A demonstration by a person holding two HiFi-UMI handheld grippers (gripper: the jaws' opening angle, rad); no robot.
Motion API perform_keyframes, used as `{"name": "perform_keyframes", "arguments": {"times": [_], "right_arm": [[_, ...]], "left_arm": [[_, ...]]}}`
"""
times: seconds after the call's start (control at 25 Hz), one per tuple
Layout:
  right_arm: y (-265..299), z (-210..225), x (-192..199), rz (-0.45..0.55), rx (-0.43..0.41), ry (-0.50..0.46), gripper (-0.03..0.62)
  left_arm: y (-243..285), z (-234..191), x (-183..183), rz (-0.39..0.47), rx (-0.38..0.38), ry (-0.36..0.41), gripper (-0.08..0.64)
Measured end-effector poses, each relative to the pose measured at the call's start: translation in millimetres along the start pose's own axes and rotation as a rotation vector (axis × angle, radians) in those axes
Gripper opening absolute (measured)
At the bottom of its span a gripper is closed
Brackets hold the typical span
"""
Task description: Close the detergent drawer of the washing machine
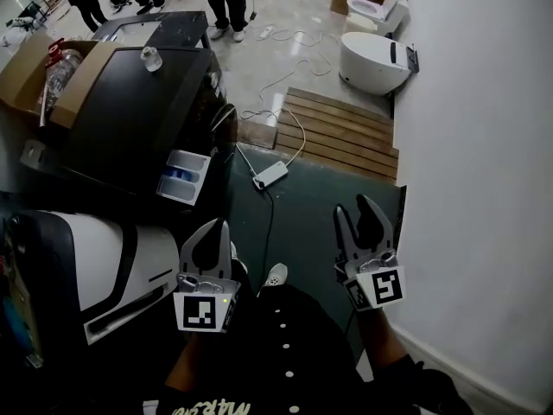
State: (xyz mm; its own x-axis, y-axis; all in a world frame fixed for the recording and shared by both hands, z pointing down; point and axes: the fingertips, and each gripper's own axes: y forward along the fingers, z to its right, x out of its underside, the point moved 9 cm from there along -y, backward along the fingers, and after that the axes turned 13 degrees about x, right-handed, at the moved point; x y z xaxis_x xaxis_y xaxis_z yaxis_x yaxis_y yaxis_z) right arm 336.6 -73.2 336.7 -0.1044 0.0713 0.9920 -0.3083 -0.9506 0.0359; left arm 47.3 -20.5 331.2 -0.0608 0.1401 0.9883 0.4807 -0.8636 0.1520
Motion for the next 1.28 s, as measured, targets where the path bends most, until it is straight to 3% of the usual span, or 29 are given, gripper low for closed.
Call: {"name": "perform_keyframes", "arguments": {"times": [0.16,0.32,0.48,0.64,0.96,1.28], "right_arm": [[13,-3,4,0.000,0.003,-0.013,0.173],[28,-7,-3,0.009,0.023,-0.050,0.173],[50,-11,-19,0.047,0.085,-0.052,0.172],[66,-18,-15,0.010,0.117,-0.069,0.173],[103,-46,6,-0.006,0.022,-0.048,0.173],[135,-75,32,-0.064,-0.080,-0.047,0.173]], "left_arm": [[12,-14,-2,-0.013,0.005,-0.002,0.006],[27,-36,-10,0.030,0.039,0.002,0.006],[42,-62,-22,0.084,0.071,0.016,0.006],[49,-87,-29,0.072,0.068,0.026,0.006],[42,-120,-19,0.088,0.050,0.014,0.006],[22,-143,-13,0.058,-0.053,0.023,0.006]]}}
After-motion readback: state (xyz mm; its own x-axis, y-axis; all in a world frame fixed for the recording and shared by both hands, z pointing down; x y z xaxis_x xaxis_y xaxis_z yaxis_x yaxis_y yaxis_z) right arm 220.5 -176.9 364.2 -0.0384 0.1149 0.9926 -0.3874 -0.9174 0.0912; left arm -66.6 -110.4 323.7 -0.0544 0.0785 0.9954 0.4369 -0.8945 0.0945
